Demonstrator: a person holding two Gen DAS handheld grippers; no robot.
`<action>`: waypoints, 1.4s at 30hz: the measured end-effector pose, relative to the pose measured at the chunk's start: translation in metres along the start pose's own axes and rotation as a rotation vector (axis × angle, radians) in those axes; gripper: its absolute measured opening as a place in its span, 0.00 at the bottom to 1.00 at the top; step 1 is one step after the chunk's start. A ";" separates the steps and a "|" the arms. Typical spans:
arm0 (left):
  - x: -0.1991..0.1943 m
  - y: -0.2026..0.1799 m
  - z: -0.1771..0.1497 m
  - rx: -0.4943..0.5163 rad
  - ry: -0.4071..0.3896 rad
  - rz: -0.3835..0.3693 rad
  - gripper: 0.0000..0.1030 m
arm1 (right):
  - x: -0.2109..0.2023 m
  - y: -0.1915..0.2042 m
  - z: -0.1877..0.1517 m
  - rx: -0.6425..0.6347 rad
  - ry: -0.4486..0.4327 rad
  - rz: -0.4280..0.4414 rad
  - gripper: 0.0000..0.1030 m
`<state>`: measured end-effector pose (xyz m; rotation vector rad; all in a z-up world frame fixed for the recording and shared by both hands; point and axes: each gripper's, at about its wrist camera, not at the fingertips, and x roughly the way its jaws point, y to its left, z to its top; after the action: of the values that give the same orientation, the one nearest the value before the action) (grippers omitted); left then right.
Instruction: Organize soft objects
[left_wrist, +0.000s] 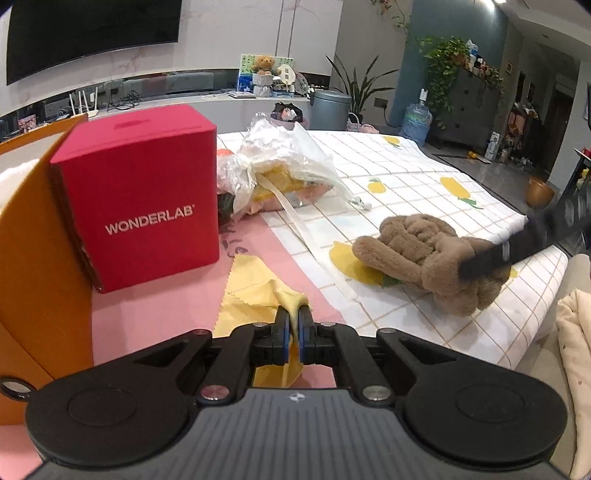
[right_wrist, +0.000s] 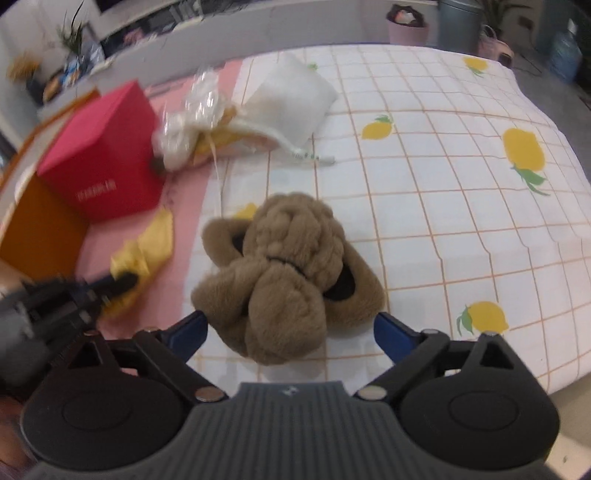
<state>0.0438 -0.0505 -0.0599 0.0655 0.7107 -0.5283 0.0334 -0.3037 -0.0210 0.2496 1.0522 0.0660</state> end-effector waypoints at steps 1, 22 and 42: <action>0.000 0.001 -0.001 -0.002 0.002 -0.008 0.05 | -0.001 0.000 0.003 0.030 -0.021 -0.001 0.98; 0.012 0.017 -0.006 -0.025 0.016 -0.056 0.36 | 0.075 0.013 0.014 -0.008 0.039 -0.157 0.92; 0.032 0.018 0.001 0.023 0.039 0.025 0.88 | 0.071 0.013 0.010 -0.055 0.033 -0.133 0.88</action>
<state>0.0731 -0.0494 -0.0814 0.1062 0.7409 -0.5121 0.0779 -0.2803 -0.0734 0.1286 1.0961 -0.0213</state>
